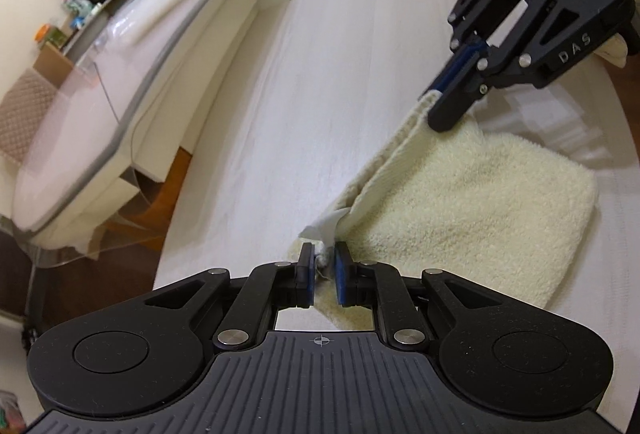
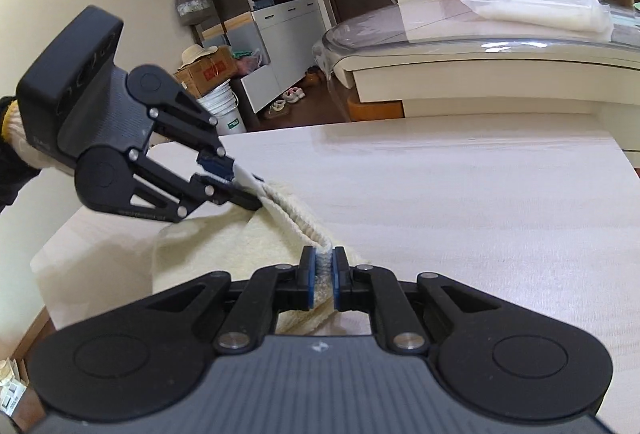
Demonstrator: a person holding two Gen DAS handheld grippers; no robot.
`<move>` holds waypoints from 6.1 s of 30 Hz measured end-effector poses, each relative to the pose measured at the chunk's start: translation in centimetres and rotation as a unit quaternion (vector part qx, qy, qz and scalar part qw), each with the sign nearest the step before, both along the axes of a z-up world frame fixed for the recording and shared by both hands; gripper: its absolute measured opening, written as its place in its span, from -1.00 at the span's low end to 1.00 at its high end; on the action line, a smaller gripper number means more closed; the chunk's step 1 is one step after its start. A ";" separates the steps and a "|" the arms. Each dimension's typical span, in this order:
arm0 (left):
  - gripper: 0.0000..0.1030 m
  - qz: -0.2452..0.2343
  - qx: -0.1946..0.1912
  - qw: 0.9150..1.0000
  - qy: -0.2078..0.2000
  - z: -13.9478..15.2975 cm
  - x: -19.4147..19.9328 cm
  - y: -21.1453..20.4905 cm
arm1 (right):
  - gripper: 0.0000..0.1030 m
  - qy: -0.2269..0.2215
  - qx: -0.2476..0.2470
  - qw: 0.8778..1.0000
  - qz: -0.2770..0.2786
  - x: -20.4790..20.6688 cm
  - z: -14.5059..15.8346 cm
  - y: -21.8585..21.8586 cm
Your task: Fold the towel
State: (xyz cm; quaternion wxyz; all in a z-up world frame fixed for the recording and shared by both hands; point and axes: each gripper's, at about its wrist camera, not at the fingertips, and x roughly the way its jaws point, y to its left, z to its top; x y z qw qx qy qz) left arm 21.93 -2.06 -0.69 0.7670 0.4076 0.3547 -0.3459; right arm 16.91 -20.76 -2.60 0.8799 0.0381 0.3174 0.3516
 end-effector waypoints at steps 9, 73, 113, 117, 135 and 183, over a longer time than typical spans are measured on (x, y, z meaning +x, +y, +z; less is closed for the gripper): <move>-0.36 0.040 -0.037 0.998 -0.021 0.9 0.1 1.5 | -0.51 -0.014 -0.002 1.000 -0.027 0.7 0.2 -0.4; -0.27 0.252 -0.197 0.946 -0.060 0.6 -10.0 8.4 | -0.48 -0.121 -0.122 0.985 0.020 -0.8 0.9 1.7; -0.12 0.259 -0.151 0.950 -0.086 -0.9 -5.7 6.9 | -0.36 -0.063 -0.108 0.992 -0.026 -2.4 0.1 1.4; -0.12 0.265 -0.151 0.948 -0.087 -0.9 -4.7 6.4 | -0.36 -0.075 -0.113 0.990 -0.040 -4.4 0.0 2.2; -0.10 0.277 -0.158 0.944 -0.082 -0.9 -4.1 6.4 | -0.21 -0.081 -0.103 0.991 -0.035 -4.8 0.8 2.7; 0.11 0.285 -0.252 0.924 -0.033 -0.2 -12.6 4.4 | -0.07 -0.091 -0.114 0.989 -0.023 -5.3 0.9 2.5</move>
